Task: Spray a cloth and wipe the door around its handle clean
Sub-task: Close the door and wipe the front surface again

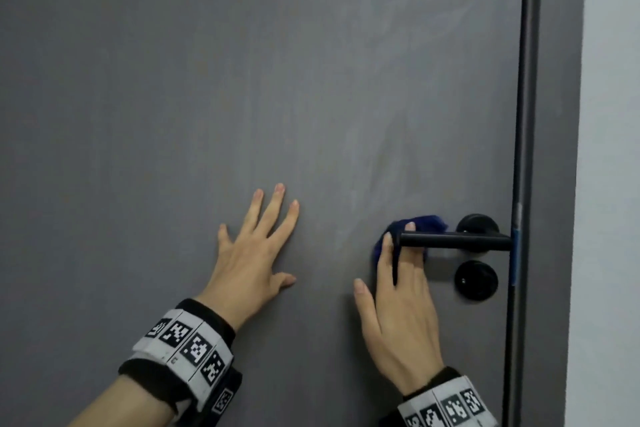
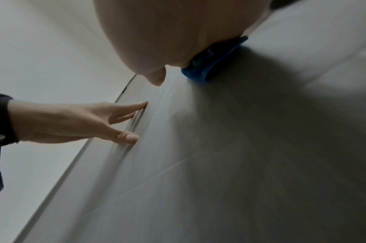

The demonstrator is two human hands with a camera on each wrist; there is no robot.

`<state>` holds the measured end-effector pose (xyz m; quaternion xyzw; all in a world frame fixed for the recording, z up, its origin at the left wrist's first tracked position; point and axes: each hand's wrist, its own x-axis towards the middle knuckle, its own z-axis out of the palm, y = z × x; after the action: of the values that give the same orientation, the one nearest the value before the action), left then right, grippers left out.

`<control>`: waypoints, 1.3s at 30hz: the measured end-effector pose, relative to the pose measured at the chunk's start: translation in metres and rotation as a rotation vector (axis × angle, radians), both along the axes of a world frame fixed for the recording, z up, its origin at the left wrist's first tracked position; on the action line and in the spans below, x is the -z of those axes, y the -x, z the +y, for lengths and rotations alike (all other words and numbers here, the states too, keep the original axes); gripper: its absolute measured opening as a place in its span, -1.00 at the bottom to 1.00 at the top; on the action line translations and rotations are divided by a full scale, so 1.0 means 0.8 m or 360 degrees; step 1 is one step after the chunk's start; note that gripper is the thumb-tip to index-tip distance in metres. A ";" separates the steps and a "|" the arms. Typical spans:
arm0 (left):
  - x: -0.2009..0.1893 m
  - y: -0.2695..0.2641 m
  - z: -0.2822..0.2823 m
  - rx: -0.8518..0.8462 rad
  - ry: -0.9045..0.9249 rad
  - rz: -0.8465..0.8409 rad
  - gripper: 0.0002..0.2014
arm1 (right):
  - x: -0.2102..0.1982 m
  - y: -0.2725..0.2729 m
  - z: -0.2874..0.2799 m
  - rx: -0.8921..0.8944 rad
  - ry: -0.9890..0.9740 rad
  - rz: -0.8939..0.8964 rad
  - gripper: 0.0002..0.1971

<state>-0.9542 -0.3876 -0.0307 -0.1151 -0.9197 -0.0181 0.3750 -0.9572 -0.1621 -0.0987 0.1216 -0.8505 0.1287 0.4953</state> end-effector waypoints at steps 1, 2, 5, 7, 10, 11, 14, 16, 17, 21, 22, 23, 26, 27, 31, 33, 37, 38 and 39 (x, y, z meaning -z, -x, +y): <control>-0.001 0.001 -0.002 0.0009 -0.0001 0.0011 0.19 | -0.008 0.001 -0.011 -0.0039 -0.0061 0.0004 -0.25; -0.001 0.002 -0.005 0.0018 -0.0006 0.0016 0.20 | -0.017 0.002 -0.022 -0.0078 -0.0161 -0.0002 -0.26; -0.001 0.004 -0.010 0.0059 -0.0036 0.0037 0.23 | -0.040 0.000 -0.046 -0.0211 -0.0640 -0.0050 -0.30; -0.001 0.003 -0.012 0.0081 -0.0086 0.0059 0.27 | -0.051 -0.001 -0.047 -0.0253 -0.0979 -0.0084 -0.34; -0.002 0.004 -0.013 0.0080 -0.0142 0.0011 0.29 | -0.047 -0.003 -0.022 -0.0217 -0.1102 -0.0102 -0.39; -0.002 0.003 -0.013 0.0082 -0.0147 -0.0011 0.29 | -0.039 -0.007 -0.009 -0.0149 -0.1018 -0.0081 -0.40; -0.004 0.005 -0.014 0.0069 -0.0147 -0.0020 0.31 | -0.009 -0.023 0.026 0.0204 -0.0527 -0.0002 -0.39; -0.002 0.006 -0.013 0.0080 -0.0164 -0.0021 0.30 | 0.006 -0.029 0.041 0.0422 -0.0225 0.0017 -0.35; -0.002 0.006 -0.014 0.0084 -0.0167 -0.0014 0.30 | 0.010 -0.029 0.043 0.0472 -0.0126 0.0009 -0.34; -0.001 0.006 -0.013 0.0101 -0.0180 0.0008 0.30 | 0.016 -0.020 0.011 0.0277 -0.0112 0.0010 -0.31; -0.001 0.007 -0.013 0.0102 -0.0181 0.0017 0.30 | 0.020 -0.018 -0.008 0.0157 -0.0255 0.0017 -0.32; -0.001 0.007 -0.014 0.0097 -0.0175 0.0022 0.30 | 0.027 -0.015 -0.026 0.0038 -0.0439 0.0010 -0.33; 0.000 0.005 -0.015 0.0097 -0.0166 0.0030 0.31 | 0.043 -0.015 -0.050 -0.0076 -0.0819 -0.0066 -0.36; 0.000 0.005 -0.015 0.0099 -0.0172 0.0034 0.31 | 0.041 -0.018 -0.042 -0.0043 -0.0836 -0.0067 -0.38; 0.000 0.001 -0.013 0.0056 -0.0176 0.0040 0.30 | 0.033 -0.036 0.035 0.0274 -0.0705 -0.0046 -0.43; 0.001 0.000 -0.010 0.0033 -0.0185 0.0042 0.29 | 0.028 -0.047 0.075 0.0468 -0.0534 -0.0045 -0.41; -0.001 -0.004 -0.004 -0.0008 -0.0158 0.0039 0.26 | 0.004 -0.059 0.090 0.0627 -0.0396 -0.0015 -0.41; -0.002 -0.006 -0.004 -0.0017 -0.0140 0.0040 0.25 | -0.003 -0.061 0.086 0.0640 -0.0386 -0.0010 -0.41; -0.004 -0.007 -0.005 -0.0031 -0.0113 0.0045 0.24 | -0.010 -0.061 0.082 0.0649 -0.0374 -0.0012 -0.42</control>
<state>-0.9486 -0.3913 -0.0274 -0.0932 -0.9141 -0.0455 0.3919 -0.9080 -0.0963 -0.0910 0.0037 -0.8684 -0.0735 0.4903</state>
